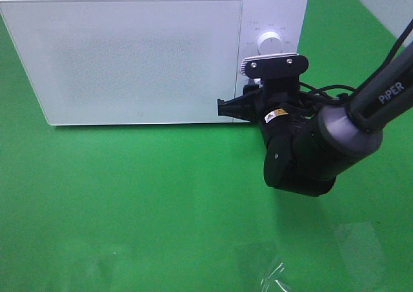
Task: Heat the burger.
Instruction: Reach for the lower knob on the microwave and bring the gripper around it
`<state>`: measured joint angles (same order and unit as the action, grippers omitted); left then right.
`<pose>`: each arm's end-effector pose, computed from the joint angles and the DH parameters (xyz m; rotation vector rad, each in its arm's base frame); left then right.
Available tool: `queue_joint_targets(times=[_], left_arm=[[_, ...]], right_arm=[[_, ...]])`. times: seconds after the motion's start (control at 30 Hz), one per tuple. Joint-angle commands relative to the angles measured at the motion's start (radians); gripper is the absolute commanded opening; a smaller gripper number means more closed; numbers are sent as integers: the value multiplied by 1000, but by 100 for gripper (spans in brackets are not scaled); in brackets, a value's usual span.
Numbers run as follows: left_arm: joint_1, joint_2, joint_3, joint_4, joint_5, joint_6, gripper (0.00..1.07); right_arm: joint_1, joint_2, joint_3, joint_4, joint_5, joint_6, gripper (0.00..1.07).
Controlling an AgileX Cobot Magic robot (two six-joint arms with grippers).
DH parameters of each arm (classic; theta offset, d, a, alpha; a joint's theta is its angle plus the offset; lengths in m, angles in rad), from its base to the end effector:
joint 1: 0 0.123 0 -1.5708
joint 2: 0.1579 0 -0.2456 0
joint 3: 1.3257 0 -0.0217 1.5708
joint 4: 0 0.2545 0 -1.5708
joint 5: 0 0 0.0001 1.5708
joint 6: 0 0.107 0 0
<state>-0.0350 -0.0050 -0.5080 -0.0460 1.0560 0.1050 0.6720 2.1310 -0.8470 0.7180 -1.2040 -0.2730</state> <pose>0.0508 -0.0061 0.2749 0.1440 2.0206 -0.0106 0.3217 0.1720 0.0706 -0.0313 1.6476 -0.0161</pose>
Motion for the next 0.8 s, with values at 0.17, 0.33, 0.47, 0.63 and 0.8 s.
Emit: queue_joint_targets(times=[0.17, 0.33, 0.47, 0.63, 0.8], left_arm=[[3, -20, 5, 2, -13, -1, 100], [3, -20, 5, 2, -13, -1, 100], [3, -20, 5, 2, -13, -1, 100], [3, -20, 5, 2, -13, -1, 100], [3, -20, 5, 2, -13, -1, 100]], right_arm=[[-7, 0, -16, -172, -100, 367, 1], [-7, 0, -16, -218, -133, 806, 0], [-7, 0, -16, -256, -137, 1084, 0], [-7, 0, -16, -283, -125, 1461, 0], [-7, 0, -16, -290, -132, 1668, 0]])
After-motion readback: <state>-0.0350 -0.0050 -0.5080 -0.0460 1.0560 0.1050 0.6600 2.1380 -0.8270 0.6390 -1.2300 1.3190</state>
